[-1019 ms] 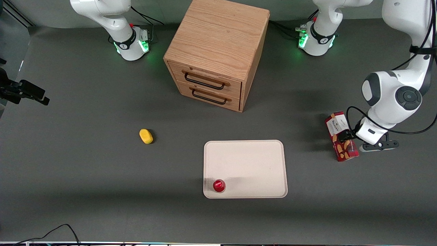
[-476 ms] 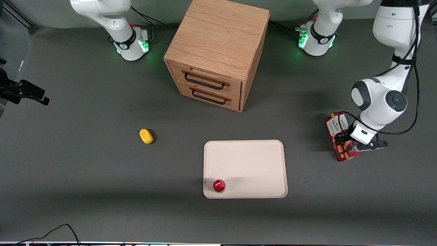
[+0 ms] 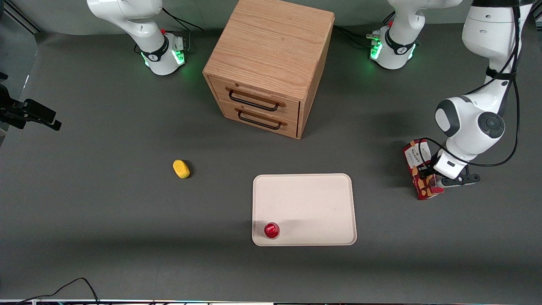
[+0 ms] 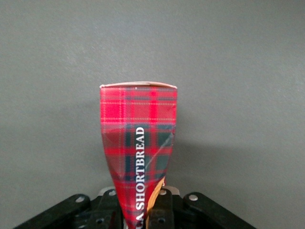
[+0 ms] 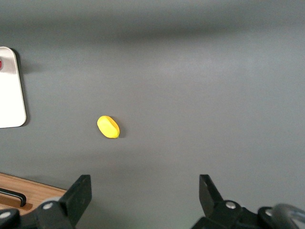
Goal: Place red cookie box on tray
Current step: 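Close the left gripper on the end of the shortbread box, then lift the shortbread box upright with the left gripper, then carry the box over the white tray with the left gripper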
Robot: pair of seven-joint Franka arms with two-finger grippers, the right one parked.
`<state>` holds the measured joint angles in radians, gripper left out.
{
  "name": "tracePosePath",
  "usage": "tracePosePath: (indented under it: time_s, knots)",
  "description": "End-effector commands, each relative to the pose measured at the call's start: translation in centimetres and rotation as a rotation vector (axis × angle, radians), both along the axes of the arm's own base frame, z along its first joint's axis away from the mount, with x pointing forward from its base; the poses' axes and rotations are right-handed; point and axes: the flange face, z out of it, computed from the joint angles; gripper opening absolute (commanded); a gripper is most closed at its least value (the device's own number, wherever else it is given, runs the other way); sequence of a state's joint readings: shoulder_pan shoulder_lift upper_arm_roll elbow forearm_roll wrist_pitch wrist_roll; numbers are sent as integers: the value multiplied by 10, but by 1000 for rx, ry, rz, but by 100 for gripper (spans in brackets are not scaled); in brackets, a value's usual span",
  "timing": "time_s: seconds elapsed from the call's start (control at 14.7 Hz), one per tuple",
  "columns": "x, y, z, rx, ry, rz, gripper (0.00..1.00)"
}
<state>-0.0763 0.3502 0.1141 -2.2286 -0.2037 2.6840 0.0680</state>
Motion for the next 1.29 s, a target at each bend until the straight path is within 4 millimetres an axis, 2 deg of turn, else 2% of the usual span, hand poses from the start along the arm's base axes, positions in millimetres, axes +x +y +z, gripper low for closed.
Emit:
tracePosePath:
  time_s: [0.0,0.2,0.41,0.48,0.54,0.68,0.75,0.88,1.02,1.22]
  knots:
    - [4,-19,70,-66,44,0,0]
    - [21,-40,169,-97,188,-5,0]
    - [33,-56,285,-30,280,-20,0]
    - [32,-64,310,-27,292,-27,0]
    - [31,-68,324,-24,296,-20,0]
    - [32,-85,326,-25,294,-8,0]
    - [34,-101,319,-22,299,25,0]
    - [46,-149,300,-27,283,122,0]
    - [67,-208,271,-47,237,224,0]
    - [96,-260,216,-9,149,327,0]
